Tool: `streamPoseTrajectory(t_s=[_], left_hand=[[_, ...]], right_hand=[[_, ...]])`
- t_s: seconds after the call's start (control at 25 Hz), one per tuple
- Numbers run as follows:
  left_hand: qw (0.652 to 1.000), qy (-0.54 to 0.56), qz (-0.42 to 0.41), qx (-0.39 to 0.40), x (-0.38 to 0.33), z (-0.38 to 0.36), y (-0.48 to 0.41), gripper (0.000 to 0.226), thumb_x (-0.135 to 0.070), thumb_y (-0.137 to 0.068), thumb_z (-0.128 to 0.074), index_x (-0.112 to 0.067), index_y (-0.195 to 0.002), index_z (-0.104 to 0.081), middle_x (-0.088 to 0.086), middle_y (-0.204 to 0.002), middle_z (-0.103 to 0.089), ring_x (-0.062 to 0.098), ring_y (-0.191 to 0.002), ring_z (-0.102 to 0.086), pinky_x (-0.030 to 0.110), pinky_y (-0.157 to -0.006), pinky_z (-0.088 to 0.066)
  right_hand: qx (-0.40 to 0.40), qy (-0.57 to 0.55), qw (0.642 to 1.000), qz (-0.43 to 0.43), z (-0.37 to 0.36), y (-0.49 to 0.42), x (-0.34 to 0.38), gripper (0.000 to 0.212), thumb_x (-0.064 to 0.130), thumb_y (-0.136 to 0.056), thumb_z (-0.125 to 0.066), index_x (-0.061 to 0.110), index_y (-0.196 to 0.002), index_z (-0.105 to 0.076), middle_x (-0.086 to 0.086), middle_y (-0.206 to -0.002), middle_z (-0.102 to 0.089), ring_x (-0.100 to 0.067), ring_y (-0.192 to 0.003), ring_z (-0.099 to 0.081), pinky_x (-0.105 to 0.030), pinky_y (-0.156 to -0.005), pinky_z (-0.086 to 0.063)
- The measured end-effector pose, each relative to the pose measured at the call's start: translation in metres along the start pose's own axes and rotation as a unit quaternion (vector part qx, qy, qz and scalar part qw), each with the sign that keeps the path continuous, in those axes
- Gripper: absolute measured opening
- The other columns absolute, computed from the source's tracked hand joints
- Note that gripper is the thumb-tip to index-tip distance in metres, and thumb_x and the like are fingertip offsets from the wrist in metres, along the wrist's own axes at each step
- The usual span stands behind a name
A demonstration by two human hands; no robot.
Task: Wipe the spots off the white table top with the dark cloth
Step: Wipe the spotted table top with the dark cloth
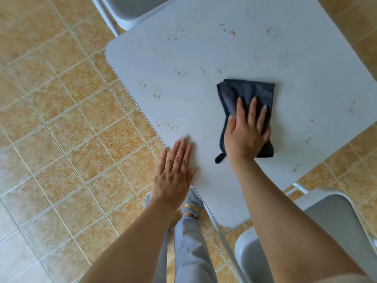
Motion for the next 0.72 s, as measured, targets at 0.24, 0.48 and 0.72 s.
streamPoseTrajectory(t_s=[0.24, 0.48, 0.72], left_hand=[[1.0, -0.009, -0.008, -0.017, 0.002, 0.003, 0.001, 0.061, -0.041, -0.103, -0.025, -0.011, -0.155, -0.011, 0.007, -0.163, -0.006, 0.02, -0.15, -0.007, 0.044, -0.12, -0.018], [1.0, -0.009, 0.01, -0.013, 0.015, 0.003, 0.008, 0.06, -0.041, -0.103, -0.026, -0.013, -0.155, -0.014, 0.005, -0.163, -0.007, 0.021, -0.15, -0.008, 0.045, -0.12, -0.017], [0.999, 0.007, 0.048, -0.01, 0.011, 0.001, 0.018, 0.061, -0.04, -0.103, -0.022, -0.008, -0.154, -0.016, 0.008, -0.162, -0.01, 0.022, -0.15, -0.007, 0.042, -0.121, -0.013]], right_hand=[[0.03, 0.009, 0.979, 0.2, 0.013, 0.045, 0.002, 0.041, 0.039, -0.105, -0.042, 0.035, -0.145, -0.048, 0.003, -0.156, -0.042, -0.024, -0.146, -0.037, -0.047, -0.107, -0.037], [0.04, 0.028, 0.998, 0.039, 0.017, 0.026, -0.025, 0.044, 0.037, -0.103, -0.042, 0.033, -0.147, -0.046, 0.0, -0.158, -0.039, -0.029, -0.147, -0.034, -0.052, -0.105, -0.038], [0.058, 0.01, 0.985, 0.161, -0.007, 0.009, 0.051, 0.044, 0.04, -0.103, -0.041, 0.035, -0.146, -0.046, 0.0, -0.158, -0.04, -0.028, -0.146, -0.036, -0.052, -0.105, -0.037]])
Point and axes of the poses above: each hand's wrist, its own y-axis away from the middle knuckle, its own z-axis out of the back of the hand, x = y × z, the point moved 2 cm from there along -y, towards the middle knuckle
